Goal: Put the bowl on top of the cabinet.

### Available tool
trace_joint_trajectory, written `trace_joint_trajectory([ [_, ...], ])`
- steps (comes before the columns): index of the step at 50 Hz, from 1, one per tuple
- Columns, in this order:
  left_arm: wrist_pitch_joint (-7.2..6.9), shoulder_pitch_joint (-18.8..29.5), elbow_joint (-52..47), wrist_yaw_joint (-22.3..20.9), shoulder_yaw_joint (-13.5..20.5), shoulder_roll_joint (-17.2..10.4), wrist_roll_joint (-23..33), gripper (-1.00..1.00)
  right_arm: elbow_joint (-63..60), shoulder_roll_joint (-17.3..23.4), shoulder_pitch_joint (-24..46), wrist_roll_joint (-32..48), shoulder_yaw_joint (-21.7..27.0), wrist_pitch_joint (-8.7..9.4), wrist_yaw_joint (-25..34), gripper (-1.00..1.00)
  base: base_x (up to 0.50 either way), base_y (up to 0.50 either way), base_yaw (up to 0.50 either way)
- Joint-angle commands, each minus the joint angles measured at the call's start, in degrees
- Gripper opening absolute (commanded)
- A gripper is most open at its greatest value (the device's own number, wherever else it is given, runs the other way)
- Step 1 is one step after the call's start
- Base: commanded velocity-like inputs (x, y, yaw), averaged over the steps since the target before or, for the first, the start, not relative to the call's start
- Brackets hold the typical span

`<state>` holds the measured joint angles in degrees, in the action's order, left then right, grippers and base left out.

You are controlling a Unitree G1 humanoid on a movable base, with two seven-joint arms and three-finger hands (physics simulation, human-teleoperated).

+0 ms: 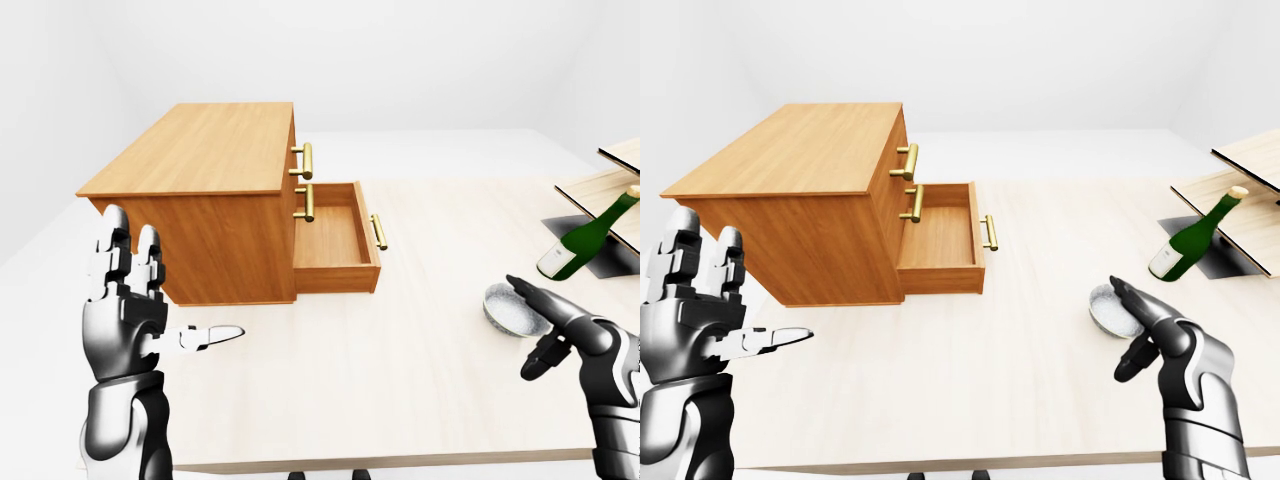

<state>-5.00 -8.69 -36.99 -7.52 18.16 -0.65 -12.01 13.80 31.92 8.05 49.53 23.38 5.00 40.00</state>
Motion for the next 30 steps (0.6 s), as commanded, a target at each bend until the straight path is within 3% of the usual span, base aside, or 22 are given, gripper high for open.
trace_joint_trajectory([
  [1,0.00,-0.1,-0.1,0.0,-0.1,0.1,0.1,1.00,1.8,-0.5,-0.3,1.9,-1.1,0.00,0.0,1.00,0.00,0.00,0.00],
  [30,0.00,0.1,0.1,0.1,0.1,-0.1,-0.1,1.00,4.0,0.4,0.2,3.1,-1.5,0.00,0.0,1.00,0.00,0.00,0.00],
])
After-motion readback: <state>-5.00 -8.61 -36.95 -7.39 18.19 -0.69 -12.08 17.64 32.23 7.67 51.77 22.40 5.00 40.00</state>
